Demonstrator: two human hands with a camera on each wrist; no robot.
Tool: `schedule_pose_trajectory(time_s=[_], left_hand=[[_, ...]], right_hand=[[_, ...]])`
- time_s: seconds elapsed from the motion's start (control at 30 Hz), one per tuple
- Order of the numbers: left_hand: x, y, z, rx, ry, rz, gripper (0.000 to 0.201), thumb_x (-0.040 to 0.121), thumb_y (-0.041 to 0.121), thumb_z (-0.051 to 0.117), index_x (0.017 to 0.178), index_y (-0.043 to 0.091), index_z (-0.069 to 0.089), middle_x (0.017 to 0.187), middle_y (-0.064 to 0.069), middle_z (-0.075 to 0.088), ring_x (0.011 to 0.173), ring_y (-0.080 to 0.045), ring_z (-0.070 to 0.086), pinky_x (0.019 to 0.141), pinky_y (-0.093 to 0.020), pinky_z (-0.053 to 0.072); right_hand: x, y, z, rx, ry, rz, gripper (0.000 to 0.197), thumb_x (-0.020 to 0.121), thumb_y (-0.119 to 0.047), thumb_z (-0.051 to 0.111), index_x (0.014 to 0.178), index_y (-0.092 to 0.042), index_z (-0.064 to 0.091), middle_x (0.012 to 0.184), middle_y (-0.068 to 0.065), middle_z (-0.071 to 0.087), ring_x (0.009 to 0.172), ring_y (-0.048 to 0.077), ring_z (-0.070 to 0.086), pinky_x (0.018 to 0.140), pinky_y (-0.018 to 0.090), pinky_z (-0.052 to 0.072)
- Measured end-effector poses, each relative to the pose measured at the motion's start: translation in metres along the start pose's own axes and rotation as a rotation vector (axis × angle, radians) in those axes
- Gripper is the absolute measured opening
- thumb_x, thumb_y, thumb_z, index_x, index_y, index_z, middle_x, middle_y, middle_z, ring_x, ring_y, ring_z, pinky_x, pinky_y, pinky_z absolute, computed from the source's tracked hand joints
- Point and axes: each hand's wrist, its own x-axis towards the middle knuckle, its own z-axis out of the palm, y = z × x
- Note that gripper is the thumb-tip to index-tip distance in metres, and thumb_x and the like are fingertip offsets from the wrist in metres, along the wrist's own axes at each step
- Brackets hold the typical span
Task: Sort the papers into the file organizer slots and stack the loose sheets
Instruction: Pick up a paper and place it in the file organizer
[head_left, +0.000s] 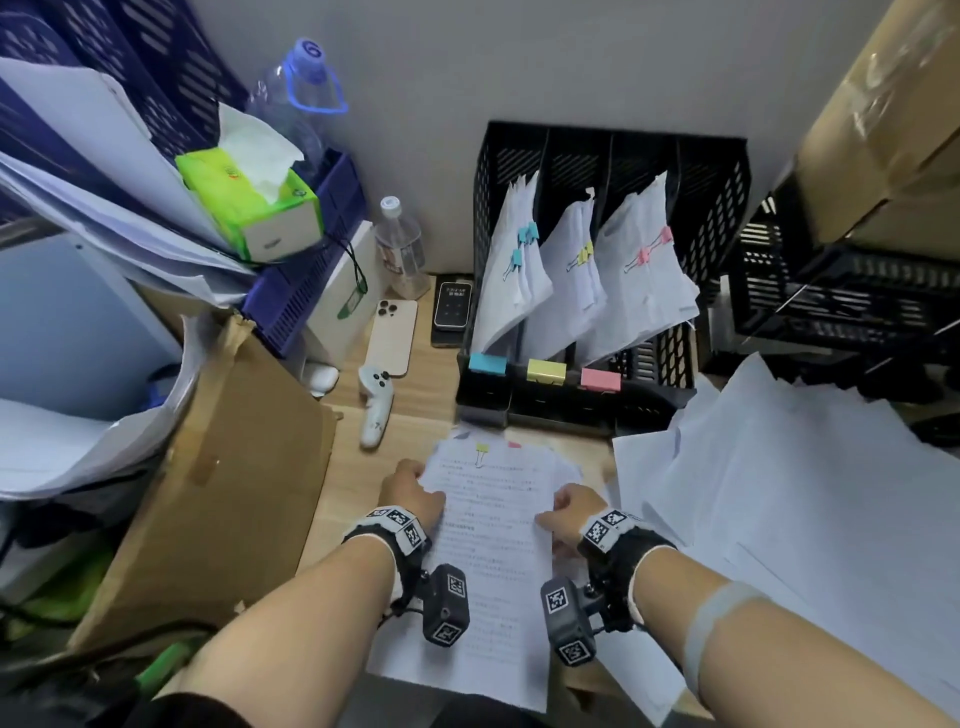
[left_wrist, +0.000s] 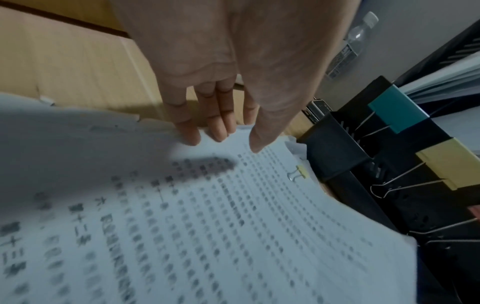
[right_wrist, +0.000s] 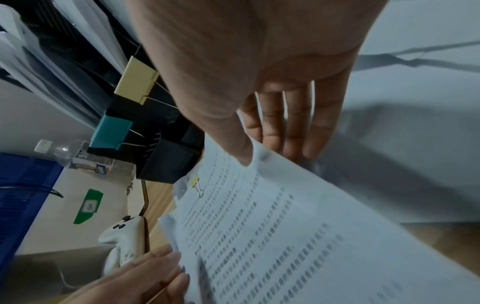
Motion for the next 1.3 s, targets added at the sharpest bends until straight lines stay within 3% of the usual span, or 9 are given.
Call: schedule_pose_trajectory(time_s=[0.17,0.23,0.37,0.53,0.77,0.93,1.07,1.23,1.3], left_hand=[[-0.002,0.003,0.000,-0.068,0.026,0.016,0.041,0.083,0.019,0.070,0.123,0.013,0.060,0.129,-0.011,0.060,0.111,-0.028,0.062,0.094,-0.030,0.048],[-0.003,0.009,-0.002,-0.105,0.018,0.028,0.050,0.082,0.019,0.073,0.128,0.011,0.056,0.132,-0.013,0.059,0.114,-0.028,0.061,0.099,-0.034,0.049],[-0.007,0.028,-0.004,-0.148,-0.046,0.082,0.068,0.078,0.031,0.083,0.136,0.012,0.051,0.133,-0.010,0.057,0.118,-0.026,0.059,0.096,-0.031,0.046],[-0.015,0.058,-0.007,-0.226,-0.241,0.154,0.072,0.070,0.040,0.088,0.129,0.017,0.054,0.120,-0.005,0.064,0.107,-0.020,0.064,0.092,-0.034,0.053],[-0.022,0.085,-0.014,-0.287,-0.310,0.182,0.103,0.061,0.038,0.092,0.145,0.014,0.037,0.135,-0.009,0.062,0.122,-0.025,0.060,0.106,-0.045,0.047],[-0.033,0.091,-0.021,-0.301,-0.429,0.209,0.059,0.067,0.037,0.090,0.118,0.023,0.064,0.119,0.003,0.072,0.115,-0.022,0.065,0.104,-0.045,0.049],[-0.053,0.102,-0.025,-0.428,-0.460,0.258,0.029,0.078,0.016,0.084,0.104,0.013,0.072,0.113,-0.010,0.076,0.106,-0.029,0.071,0.097,-0.052,0.055],[-0.068,0.137,-0.039,-0.461,-0.387,0.399,0.016,0.090,0.018,0.072,0.102,0.008,0.074,0.108,-0.013,0.077,0.098,-0.029,0.074,0.093,-0.048,0.058],[-0.073,0.154,-0.045,-0.396,-0.286,0.528,0.011,0.093,0.020,0.069,0.099,0.012,0.074,0.102,-0.010,0.077,0.084,-0.018,0.074,0.078,-0.035,0.062]], right_hand=[[-0.012,0.005,-0.013,0.011,0.064,-0.072,0.031,0.079,-0.014,0.058,0.052,-0.023,0.046,0.051,-0.004,0.049,0.054,0.020,0.047,0.052,0.026,0.039],[-0.015,0.011,-0.021,0.081,0.085,-0.111,0.019,0.081,-0.016,0.059,0.067,-0.028,0.065,0.069,0.000,0.069,0.069,0.025,0.065,0.066,0.035,0.057],[-0.030,0.015,-0.047,0.236,0.188,-0.211,0.025,0.086,-0.011,0.059,0.085,-0.034,0.068,0.093,0.005,0.076,0.092,0.028,0.071,0.086,0.043,0.058],[-0.046,0.014,-0.083,0.332,0.247,-0.261,0.030,0.092,-0.006,0.056,0.084,-0.033,0.066,0.097,0.005,0.073,0.098,0.028,0.068,0.088,0.045,0.057],[-0.056,0.013,-0.102,0.418,0.223,-0.313,0.026,0.092,-0.009,0.059,0.097,-0.032,0.069,0.103,0.005,0.075,0.099,0.026,0.070,0.086,0.053,0.058],[-0.063,0.011,-0.110,0.438,0.223,-0.366,0.028,0.092,-0.005,0.058,0.094,-0.031,0.069,0.102,0.004,0.075,0.100,0.023,0.069,0.091,0.047,0.056],[-0.064,0.004,-0.125,0.433,0.395,-0.416,0.022,0.091,-0.006,0.058,0.106,-0.018,0.071,0.102,0.006,0.075,0.096,0.023,0.069,0.090,0.035,0.055],[-0.072,-0.017,-0.142,0.322,0.770,-0.332,0.021,0.085,-0.016,0.069,0.095,-0.014,0.051,0.079,-0.002,0.055,0.077,0.022,0.056,0.063,0.027,0.044],[-0.081,-0.029,-0.145,0.296,0.703,-0.313,0.032,0.082,-0.026,0.074,0.089,-0.014,0.045,0.078,0.000,0.051,0.073,0.022,0.054,0.058,0.025,0.040]])
